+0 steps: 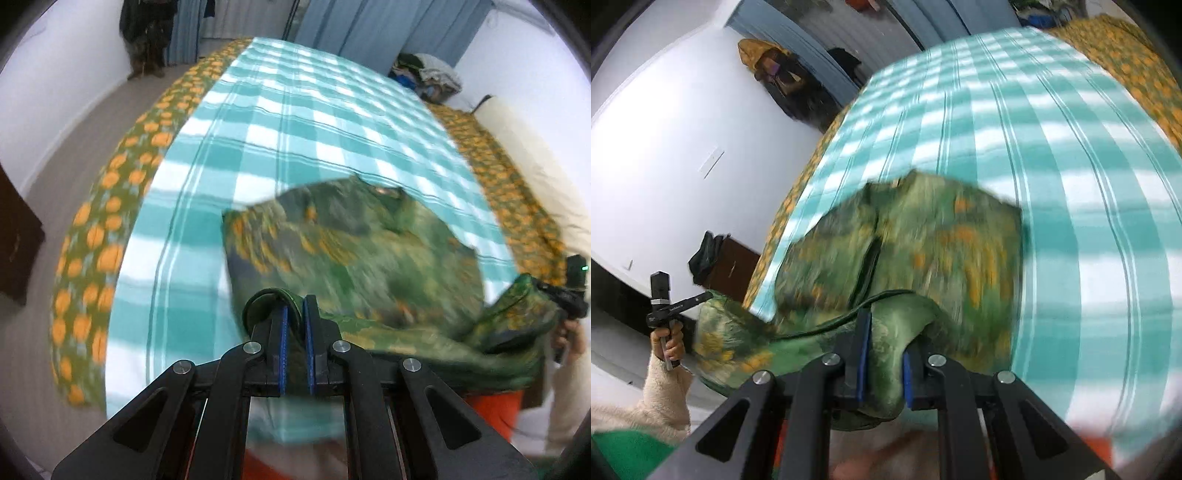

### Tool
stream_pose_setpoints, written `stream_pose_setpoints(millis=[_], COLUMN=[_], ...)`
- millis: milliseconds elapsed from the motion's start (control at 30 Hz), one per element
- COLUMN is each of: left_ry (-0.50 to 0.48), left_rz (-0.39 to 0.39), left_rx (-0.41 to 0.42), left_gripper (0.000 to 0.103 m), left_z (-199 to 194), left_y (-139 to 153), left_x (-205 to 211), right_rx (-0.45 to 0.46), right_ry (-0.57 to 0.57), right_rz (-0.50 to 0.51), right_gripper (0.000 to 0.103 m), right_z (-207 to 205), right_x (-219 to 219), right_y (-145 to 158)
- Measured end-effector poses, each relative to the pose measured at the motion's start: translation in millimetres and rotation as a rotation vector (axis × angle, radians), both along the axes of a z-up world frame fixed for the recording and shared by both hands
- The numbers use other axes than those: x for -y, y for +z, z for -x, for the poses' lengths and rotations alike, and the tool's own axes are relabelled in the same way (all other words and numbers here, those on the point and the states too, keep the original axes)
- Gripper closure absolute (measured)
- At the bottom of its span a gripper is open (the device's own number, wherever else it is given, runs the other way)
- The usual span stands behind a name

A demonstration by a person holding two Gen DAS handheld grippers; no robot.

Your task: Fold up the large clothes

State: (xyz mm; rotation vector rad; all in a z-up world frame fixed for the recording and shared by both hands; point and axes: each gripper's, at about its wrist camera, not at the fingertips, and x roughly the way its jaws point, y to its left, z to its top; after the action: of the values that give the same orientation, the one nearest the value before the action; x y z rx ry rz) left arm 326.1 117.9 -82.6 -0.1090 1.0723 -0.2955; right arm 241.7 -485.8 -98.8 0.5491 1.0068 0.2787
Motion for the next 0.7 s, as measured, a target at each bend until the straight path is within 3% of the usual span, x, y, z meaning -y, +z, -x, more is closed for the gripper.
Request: stream_pose_setpoints(millis=[100, 233, 300, 333, 400, 433, 467, 500, 600, 667, 700], left_ry=[0.035, 0.073, 0.093, 0.098, 0.082, 0.067, 0.047, 0.03, -0.033, -0.08, -0.112], left_rz=[-0.051, -0.07, -0.05, -0.022, 0.021, 0.035, 0.043, 0.047, 0.062, 0.018, -0.024], left_rx=[-0.027, -0.066, -0.095, -0.105, -0.081, -0.053, -0.014, 0.007, 0.036, 0.046, 0.041], left_gripper=[0.097, 0.094, 0.076, 0.07, 0.024, 0.011, 0.009, 0.009, 0.008, 0.005, 0.005], left_z=[-43.1, -71.4, -79.6, -81.3, -78.8, -75.1, -70.2, -67.1, -57.7, -51.0, -47.9], left_y=[-38.0, -83.2, -98.8, -102.4, -96.6, -89.9, -81.3, -74.4, -65.2, -70.4, -79.3], left_x=[17.1, 22.5, 21.2, 20.1, 19.7, 21.5, 22.1, 21.9, 17.4, 16.9, 17.9], right_rx=[-0.026, -0.082, -0.098, -0.099, -0.097, -0.094, -0.09, -0.078, -0.007, 0.027, 0.042], right_ry=[-0.025, -0.125, -0.178, -0.211, -0.28, -0.312, -0.347, -0.358, -0.355, -0.329, -0.279], right_rz=[0.015, -0.054, -0.122, -0.174, -0.248, -0.28, -0.312, -0.34, -0.419, -0.358, -0.26], right_gripper=[0.089, 0.088, 0.088, 0.083, 0.064, 0.043, 0.019, 0.014, 0.014, 0.014, 0.014], right_z=[-40.9, -58.0, -61.4, -60.8, -58.5, -56.4, -55.1, -54.4, -52.7, -52.8, -54.3], right_x=[6.5, 23.6, 33.2, 38.0, 46.0, 49.8, 54.6, 57.8, 67.1, 65.1, 57.2], right_y=[-32.5, -89.1, -113.8, -124.2, -135.1, -136.5, -135.8, -133.9, -117.7, -104.1, -94.4])
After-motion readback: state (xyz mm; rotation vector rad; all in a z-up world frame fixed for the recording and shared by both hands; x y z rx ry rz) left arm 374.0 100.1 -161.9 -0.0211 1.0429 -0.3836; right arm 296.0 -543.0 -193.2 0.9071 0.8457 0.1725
